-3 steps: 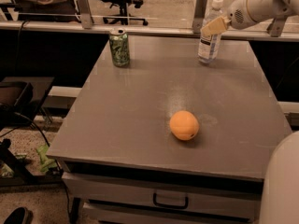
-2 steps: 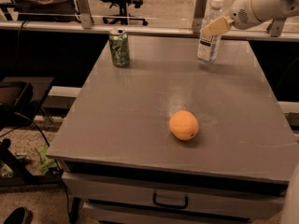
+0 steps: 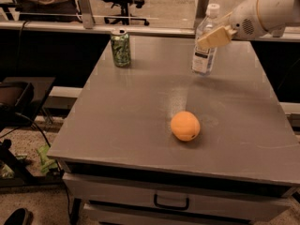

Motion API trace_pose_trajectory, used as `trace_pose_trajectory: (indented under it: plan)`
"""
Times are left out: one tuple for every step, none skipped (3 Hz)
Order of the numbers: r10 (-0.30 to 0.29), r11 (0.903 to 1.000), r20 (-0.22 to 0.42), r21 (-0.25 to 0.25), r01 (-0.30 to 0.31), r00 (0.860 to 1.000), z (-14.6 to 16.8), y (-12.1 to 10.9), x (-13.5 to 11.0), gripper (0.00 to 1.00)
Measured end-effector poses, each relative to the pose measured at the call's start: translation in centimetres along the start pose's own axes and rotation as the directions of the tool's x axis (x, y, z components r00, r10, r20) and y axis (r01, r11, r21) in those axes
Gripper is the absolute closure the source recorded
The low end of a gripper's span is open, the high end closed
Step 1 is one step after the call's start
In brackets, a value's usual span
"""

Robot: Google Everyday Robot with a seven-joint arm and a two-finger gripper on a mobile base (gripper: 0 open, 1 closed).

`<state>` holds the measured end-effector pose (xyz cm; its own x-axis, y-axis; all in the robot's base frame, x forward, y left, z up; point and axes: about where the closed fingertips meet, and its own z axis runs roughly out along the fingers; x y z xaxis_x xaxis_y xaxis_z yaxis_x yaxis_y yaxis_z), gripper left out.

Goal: Move blue plastic bottle near orange

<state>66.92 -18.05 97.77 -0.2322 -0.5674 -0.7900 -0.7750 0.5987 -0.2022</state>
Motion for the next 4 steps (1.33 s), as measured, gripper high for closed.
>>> trace_pose_trajectory:
  plan:
    - [-0.054,0.997,0.023,-0.054,0.055,0.998,-1.2,4.2,-0.2,1.0]
    - [-0.087,0.9908,0.05,-0.099,0.092,0.995,-2.3,7.6,-0.4,1.0]
    - [-0.093,0.9841,0.069,-0.145,0.102,0.993,-2.9,9.8,-0.1,1.0]
    - [-0.08,0.9764,0.079,-0.194,0.095,0.994,-2.8,11.1,0.5,1.0]
